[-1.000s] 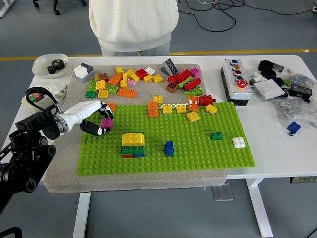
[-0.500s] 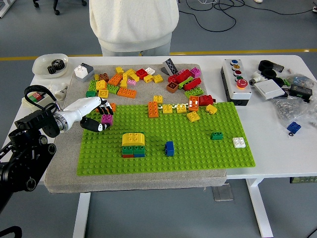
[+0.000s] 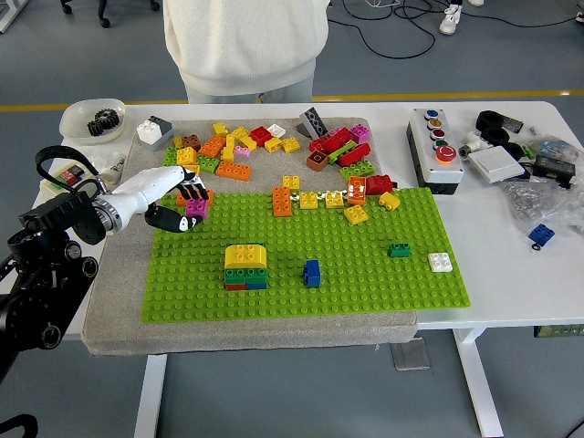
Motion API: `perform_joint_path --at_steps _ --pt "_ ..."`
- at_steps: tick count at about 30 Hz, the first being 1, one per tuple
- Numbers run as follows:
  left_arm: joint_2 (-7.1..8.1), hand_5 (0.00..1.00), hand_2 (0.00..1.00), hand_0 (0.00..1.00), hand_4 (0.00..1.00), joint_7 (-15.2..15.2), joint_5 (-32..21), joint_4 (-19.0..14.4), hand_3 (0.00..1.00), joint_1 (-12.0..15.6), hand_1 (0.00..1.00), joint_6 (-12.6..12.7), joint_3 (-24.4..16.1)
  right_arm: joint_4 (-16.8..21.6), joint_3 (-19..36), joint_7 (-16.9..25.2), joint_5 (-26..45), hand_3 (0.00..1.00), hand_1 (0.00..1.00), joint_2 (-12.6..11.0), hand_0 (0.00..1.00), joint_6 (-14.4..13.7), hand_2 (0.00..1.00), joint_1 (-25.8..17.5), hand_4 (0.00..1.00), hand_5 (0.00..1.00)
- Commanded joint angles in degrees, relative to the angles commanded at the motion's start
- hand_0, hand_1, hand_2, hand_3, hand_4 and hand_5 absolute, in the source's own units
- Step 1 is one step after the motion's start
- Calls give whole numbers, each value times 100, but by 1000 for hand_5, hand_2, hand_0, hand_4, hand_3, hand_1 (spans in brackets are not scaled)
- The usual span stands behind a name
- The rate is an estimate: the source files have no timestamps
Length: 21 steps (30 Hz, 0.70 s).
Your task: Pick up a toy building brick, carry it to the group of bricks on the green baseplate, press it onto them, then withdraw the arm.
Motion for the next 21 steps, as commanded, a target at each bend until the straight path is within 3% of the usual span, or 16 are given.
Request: perform_joint_path --at_steps 21 --pt "139 2 507 856 726 246 0 -1257 541 354 576 -265 -132 0 33 -20 0 637 651 -11 750 -2 726 -38 899 468"
